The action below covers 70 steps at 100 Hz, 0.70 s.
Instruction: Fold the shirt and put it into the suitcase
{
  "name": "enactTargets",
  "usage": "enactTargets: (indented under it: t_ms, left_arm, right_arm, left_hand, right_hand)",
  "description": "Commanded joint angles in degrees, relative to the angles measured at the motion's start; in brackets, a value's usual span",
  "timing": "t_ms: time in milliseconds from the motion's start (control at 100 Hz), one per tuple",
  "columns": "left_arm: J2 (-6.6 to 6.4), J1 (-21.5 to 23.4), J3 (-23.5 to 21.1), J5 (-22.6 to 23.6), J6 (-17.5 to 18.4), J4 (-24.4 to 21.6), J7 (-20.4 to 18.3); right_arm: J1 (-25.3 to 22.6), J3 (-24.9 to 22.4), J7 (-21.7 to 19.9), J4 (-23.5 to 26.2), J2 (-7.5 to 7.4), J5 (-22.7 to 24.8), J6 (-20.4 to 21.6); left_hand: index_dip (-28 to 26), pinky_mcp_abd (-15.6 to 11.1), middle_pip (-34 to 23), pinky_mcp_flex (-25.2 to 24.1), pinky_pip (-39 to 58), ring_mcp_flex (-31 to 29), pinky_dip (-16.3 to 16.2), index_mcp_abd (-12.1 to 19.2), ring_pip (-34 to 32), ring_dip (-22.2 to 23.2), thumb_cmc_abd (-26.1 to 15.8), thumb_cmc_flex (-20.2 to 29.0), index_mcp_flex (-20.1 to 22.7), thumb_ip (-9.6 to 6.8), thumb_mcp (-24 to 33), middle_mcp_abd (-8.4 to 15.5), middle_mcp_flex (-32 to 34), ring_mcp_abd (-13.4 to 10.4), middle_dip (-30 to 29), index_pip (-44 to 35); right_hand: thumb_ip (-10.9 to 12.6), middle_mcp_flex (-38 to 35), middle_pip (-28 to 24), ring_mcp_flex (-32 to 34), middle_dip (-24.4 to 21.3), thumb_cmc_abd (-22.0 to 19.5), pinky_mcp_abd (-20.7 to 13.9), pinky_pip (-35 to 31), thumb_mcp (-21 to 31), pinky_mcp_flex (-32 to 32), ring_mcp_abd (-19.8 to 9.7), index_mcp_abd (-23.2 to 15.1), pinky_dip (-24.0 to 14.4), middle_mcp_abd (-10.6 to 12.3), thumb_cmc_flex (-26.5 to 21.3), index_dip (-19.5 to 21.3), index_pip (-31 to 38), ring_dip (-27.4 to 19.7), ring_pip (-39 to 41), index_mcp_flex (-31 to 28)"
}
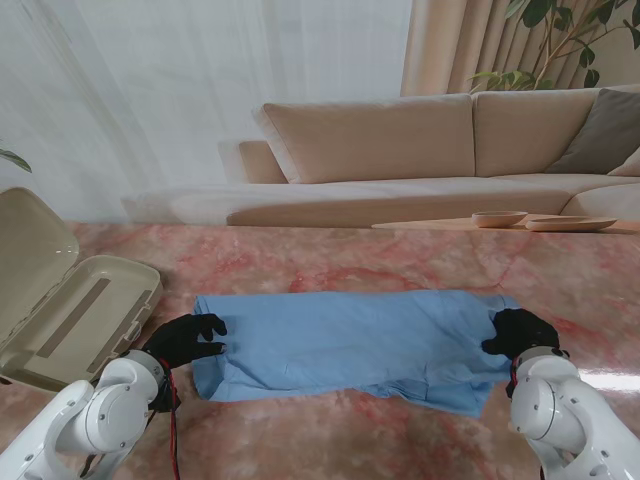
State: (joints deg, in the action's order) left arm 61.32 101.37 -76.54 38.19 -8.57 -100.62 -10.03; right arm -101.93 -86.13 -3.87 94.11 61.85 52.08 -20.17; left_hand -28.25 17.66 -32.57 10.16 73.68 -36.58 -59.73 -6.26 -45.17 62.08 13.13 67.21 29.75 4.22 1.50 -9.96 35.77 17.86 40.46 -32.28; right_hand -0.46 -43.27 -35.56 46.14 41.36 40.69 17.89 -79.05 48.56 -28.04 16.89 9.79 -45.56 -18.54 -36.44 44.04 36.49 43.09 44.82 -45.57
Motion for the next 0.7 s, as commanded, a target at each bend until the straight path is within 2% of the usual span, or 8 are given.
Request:
enactTargets:
  t_ms: [0, 50, 170, 270, 380, 490, 690]
  left_arm:
    - [-0.06, 0.4, 0.1, 0.1, -0.3, -0.2, -0.3]
    - [-0.07, 0.5, 0.1, 0.1, -0.3, -0.2, -0.3]
    - [-0.09, 0.7, -0.1, 0.2, -0.3, -0.4, -0.5]
    - [-0.10, 0.8, -0.2, 0.2, -0.3, -0.4, -0.5]
    - [-0.11, 0.8, -0.2, 0.0, -0.3, -0.3, -0.6]
    - [-0.12, 0.8, -0.1, -0.1, -0.3, -0.2, -0.6]
    - [-0.15, 0.8, -0.1, -0.1, -0.2, -0.2, -0.8]
  right_arm:
    - [-1.4, -0.1, -1.5, 0.9, -0.23, -0.1, -0.2]
    - [-1.9, -0.2, -2.4, 1.8, -0.38, 1.2, -0.7]
    - [-2.8, -0.2, -3.4, 3.4, -0.60, 3.9, -0.9]
    - [-3.1, -0.1, -3.8, 3.9, -0.70, 4.7, -0.1]
    - [-2.5, 0.4, -4.9, 3.7, -0.87, 4.3, 0.4]
    - [-1.6, 1.1, -6.2, 3.1, -1.04, 3.3, 0.5]
    - [0.6, 2.9, -7.2, 1.0, -1.16, 0.5, -1.2]
  left_hand:
    - [-0.2, 1.5, -0.4, -0.6, -0.1, 1.3, 0.5, -0.8, 1.2, -0.7, -1.9, 1.5, 1.6, -1.11, -2.1, -0.6, -0.7, 1.9, -0.3, 0.6]
    - [-0.2, 1.5, -0.4, -0.6, -0.1, 1.3, 0.5, -0.8, 1.2, -0.7, -1.9, 1.5, 1.7, -1.12, -2.1, -0.6, -0.7, 1.9, -0.3, 0.6]
    - [-0.2, 1.5, -0.4, -0.6, -0.1, 1.3, 0.5, -0.9, 1.2, -0.7, -1.9, 1.5, 1.7, -1.12, -2.1, -0.6, -0.7, 1.9, -0.3, 0.6]
    - [-0.1, 1.5, -0.4, -0.6, -0.1, 1.3, 0.5, -0.8, 1.2, -0.7, -1.9, 1.5, 1.6, -1.12, -2.1, -0.5, -0.6, 1.9, -0.2, 0.6]
    - [-0.1, 1.5, -0.4, -0.6, -0.1, 1.3, 0.5, -0.9, 1.2, -0.7, -2.0, 1.5, 1.6, -1.14, -2.1, -0.5, -0.7, 1.9, -0.1, 0.7]
    - [-0.1, 1.5, -0.4, -0.6, -0.1, 1.3, 0.5, -0.9, 1.2, -0.6, -2.0, 1.5, 1.5, -1.14, -2.1, -0.6, -0.6, 1.9, -0.1, 0.8]
    - [0.0, 1.5, -0.5, -0.6, -0.1, 1.1, 0.5, -1.0, 1.1, -0.6, -2.0, 1.4, 1.5, -1.15, -2.1, -0.6, -0.5, 1.9, 0.3, 0.9]
  right_hand:
    - [-1.0, 2.9, 2.6, -1.9, -2.1, -1.2, 1.7, 1.7, -2.2, 1.7, 1.5, 1.5, 1.2, -1.5, 3.2, 1.7, -7.0, -2.1, -2.6, 2.7]
    - [-1.6, 6.0, 4.4, -4.2, -3.1, -2.1, 1.8, 3.6, -4.0, 3.9, 1.8, 2.7, 1.5, -2.0, 4.9, 1.5, -10.6, -2.9, -4.8, 5.1]
    - [-2.2, 13.8, 10.6, -11.4, -6.7, -4.1, 2.5, 10.9, -8.0, 10.4, 3.0, 6.0, 2.5, -3.1, 8.0, -2.1, -20.4, -7.0, -14.4, 11.7]
    - [-2.4, 19.2, 15.3, -14.8, -9.9, -5.3, 3.3, 18.3, -10.1, 12.9, 3.1, 7.5, 5.1, -3.6, 9.4, -4.9, -24.5, -11.9, -23.7, 17.2]
    - [-2.5, 23.1, 18.8, -17.3, -12.8, -5.0, 3.9, 21.2, -10.8, 13.5, 3.3, 8.8, 5.8, -3.8, 9.8, -6.3, -26.5, -17.6, -32.0, 20.8]
    - [-2.5, 25.0, 20.4, -17.4, -14.6, -3.9, 3.8, 22.4, -10.7, 13.0, 3.6, 9.4, 6.2, -4.2, 9.6, -6.9, -27.5, -19.9, -34.0, 22.7]
    - [-2.7, 25.6, 19.9, -14.7, -15.2, -1.0, 4.7, 22.4, -9.1, 8.5, 5.8, 9.6, 7.0, -4.9, 8.1, -6.9, -27.6, -20.3, -32.6, 23.3]
